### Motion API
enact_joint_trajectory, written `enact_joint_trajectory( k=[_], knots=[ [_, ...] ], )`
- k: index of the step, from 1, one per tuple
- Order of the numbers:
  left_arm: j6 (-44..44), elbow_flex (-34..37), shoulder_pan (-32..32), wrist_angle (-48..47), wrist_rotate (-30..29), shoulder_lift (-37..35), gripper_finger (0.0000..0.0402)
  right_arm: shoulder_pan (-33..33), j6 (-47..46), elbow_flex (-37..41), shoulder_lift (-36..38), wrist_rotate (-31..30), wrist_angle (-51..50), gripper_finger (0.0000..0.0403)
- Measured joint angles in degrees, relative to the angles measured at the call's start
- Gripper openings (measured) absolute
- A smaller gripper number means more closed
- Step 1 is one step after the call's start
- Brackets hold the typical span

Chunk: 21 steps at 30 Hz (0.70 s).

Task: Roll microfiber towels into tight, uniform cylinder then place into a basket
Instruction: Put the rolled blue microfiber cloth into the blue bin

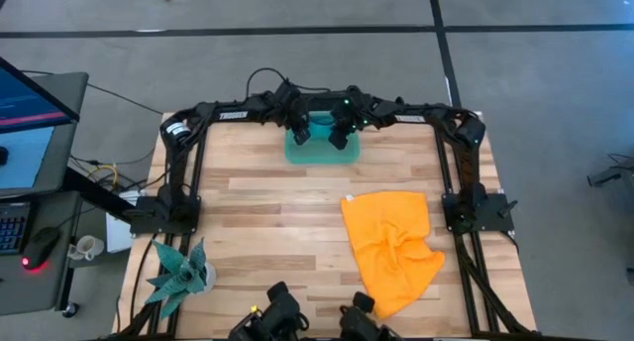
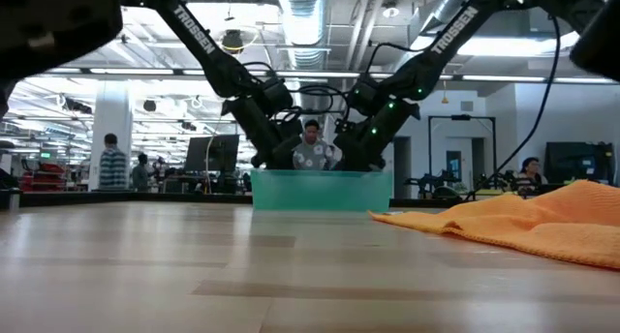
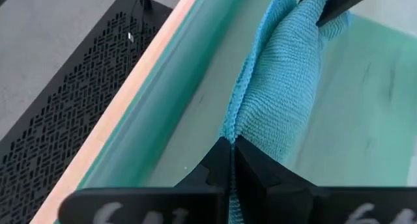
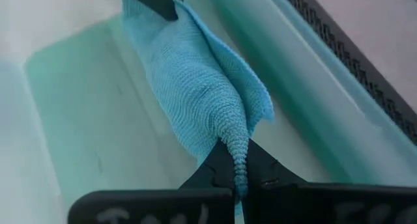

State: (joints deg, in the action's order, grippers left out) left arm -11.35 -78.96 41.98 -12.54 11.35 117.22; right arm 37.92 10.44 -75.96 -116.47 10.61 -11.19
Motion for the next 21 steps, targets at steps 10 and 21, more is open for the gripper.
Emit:
enact_joint_trajectory(
  k=[10, 21],
  knots=[
    [-0.04, 0.0, 0.15, -0.25, -0.72, 0.14, 0.0001, 0.53, -0.61, -0.75, -1.07, -0.99, -0.56, 0.0015],
    [-1.44, -1.54, 0.67, -3.72, -1.54, 0.12, 0.0099, 0.87, -1.85, -0.73, -1.05, -2.08, -2.01, 0.0015]
  ],
)
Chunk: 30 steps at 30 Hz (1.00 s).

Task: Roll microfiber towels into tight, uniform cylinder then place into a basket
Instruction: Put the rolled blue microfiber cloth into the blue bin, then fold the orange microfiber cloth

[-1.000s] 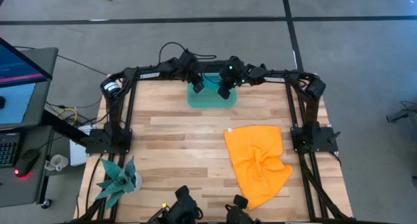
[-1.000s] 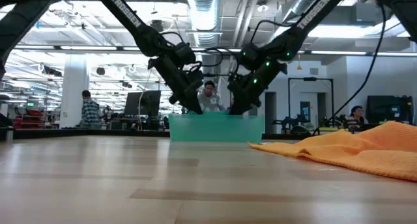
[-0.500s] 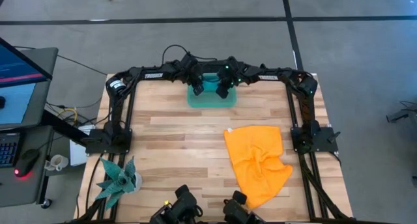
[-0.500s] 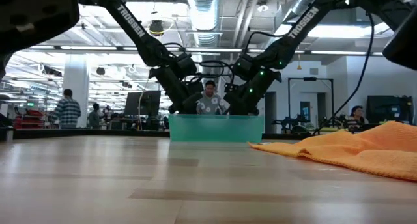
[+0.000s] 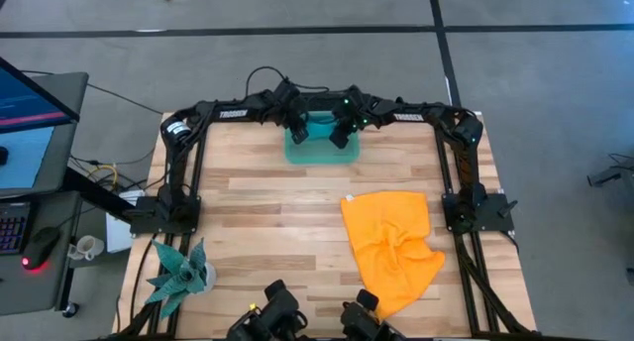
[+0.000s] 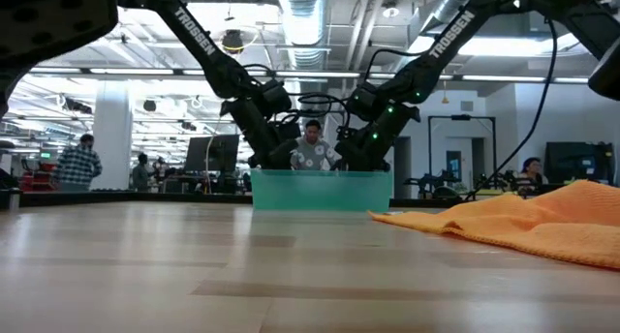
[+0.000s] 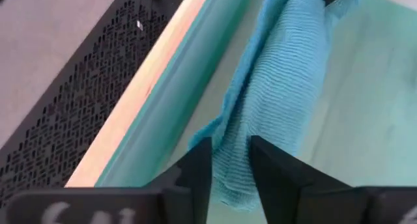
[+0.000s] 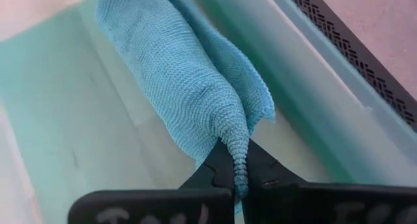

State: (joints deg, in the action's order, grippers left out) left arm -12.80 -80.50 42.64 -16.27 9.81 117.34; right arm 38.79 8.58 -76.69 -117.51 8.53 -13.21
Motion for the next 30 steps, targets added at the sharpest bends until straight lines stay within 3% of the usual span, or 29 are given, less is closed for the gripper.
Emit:
enact_joint_trajectory(
  k=[5, 12, 21, 30],
  knots=[
    [-2.34, -5.09, -0.23, -8.7, 1.14, -0.09, 0.0128, -0.01, -0.2, 0.02, 0.0, 0.03, -0.11, 0.0028],
    [-3.09, -8.06, -0.25, -12.87, 7.57, -0.15, 0.013, -0.03, -1.07, 0.02, 0.09, -0.02, -0.07, 0.009],
    [-3.96, -8.12, -0.05, -15.56, 7.53, -1.37, 0.0118, 0.33, -1.79, 0.07, 1.67, -1.26, -1.44, 0.0191],
    [-4.17, -8.12, -0.14, -17.39, 6.41, -7.73, 0.0116, -0.07, -2.85, 0.09, 8.74, -1.13, -7.91, 0.0221]
  ],
)
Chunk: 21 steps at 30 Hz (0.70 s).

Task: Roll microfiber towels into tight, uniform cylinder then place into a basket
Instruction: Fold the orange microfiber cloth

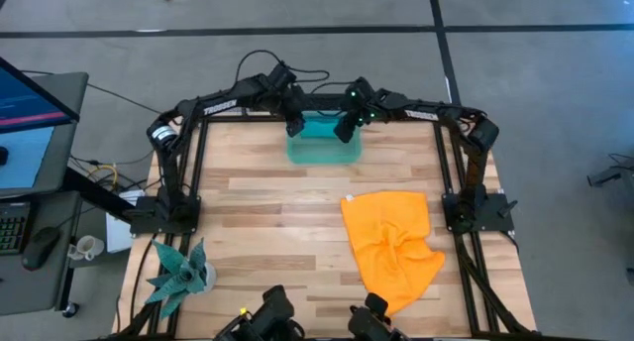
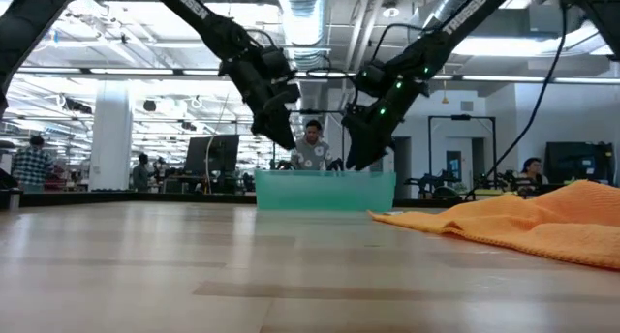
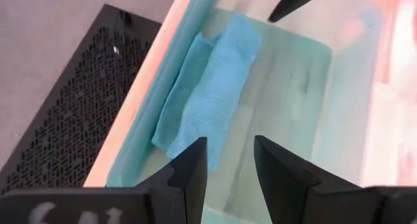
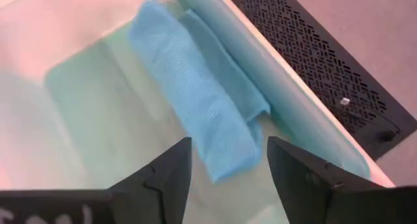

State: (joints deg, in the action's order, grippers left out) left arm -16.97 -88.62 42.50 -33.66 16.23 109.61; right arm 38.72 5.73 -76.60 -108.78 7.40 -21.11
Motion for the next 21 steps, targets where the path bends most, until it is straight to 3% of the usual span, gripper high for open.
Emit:
enact_joint_trajectory(
  k=[4, 8, 15, 21],
  knots=[
    [0.07, 1.24, -0.84, -1.18, 0.02, -3.27, 0.0116, -1.74, -0.06, 0.0, 4.73, -0.01, -6.15, 0.0213],
    [1.23, 7.38, -2.61, 1.39, -0.02, -7.62, 0.0116, -5.55, -0.14, 0.54, 9.03, 0.0, -9.72, 0.0202],
    [6.64, 22.63, -8.31, 15.09, -0.58, -18.18, 0.0116, -13.81, -2.55, 9.69, 16.81, -5.15, -5.68, 0.0184],
    [9.71, 31.24, -16.38, 21.77, -7.5, -26.71, 0.0116, -21.85, -7.76, 18.21, 22.8, -9.09, -2.03, 0.0175]
  ],
)
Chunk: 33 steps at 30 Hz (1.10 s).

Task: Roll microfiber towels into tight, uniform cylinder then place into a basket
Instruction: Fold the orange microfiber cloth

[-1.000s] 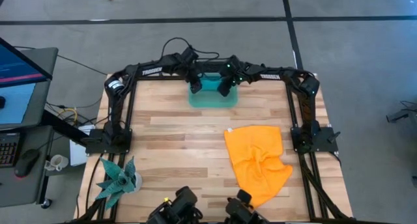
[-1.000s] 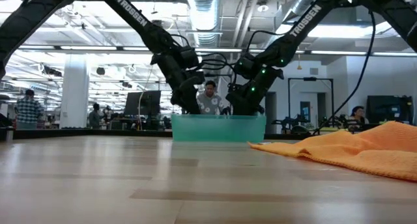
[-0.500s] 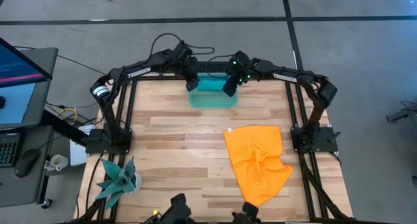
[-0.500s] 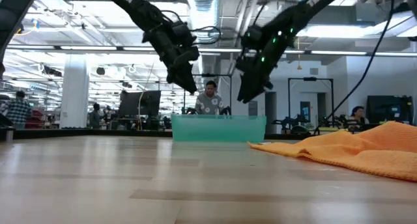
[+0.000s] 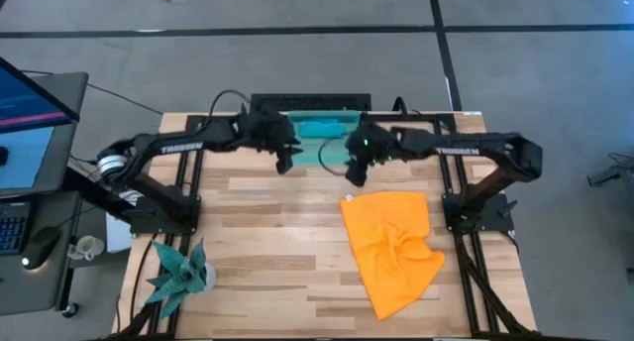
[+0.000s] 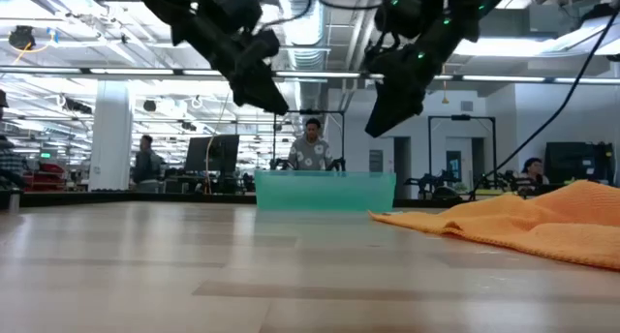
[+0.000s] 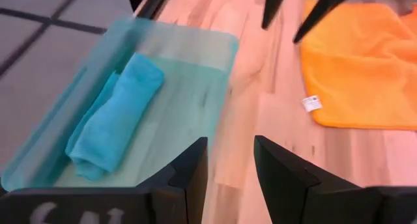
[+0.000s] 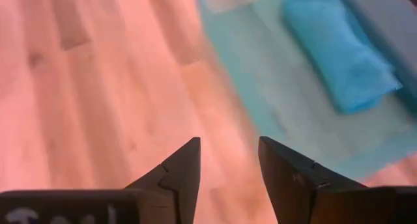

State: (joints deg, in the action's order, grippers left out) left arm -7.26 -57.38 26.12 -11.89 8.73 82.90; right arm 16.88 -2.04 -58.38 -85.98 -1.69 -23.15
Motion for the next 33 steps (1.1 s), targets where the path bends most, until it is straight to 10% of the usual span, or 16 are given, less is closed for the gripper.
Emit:
enact_joint_trajectory(
  k=[16, 33],
  knots=[
    [11.77, 14.85, -22.72, 16.63, -16.83, -4.95, 0.0116, -21.98, -10.01, 10.96, 4.84, -10.62, 4.79, 0.017],
    [12.93, 19.45, -30.64, 34.71, -17.0, -0.12, 0.0116, -38.81, -31.24, 20.81, 4.11, -18.68, 9.71, 0.0142]
  ],
)
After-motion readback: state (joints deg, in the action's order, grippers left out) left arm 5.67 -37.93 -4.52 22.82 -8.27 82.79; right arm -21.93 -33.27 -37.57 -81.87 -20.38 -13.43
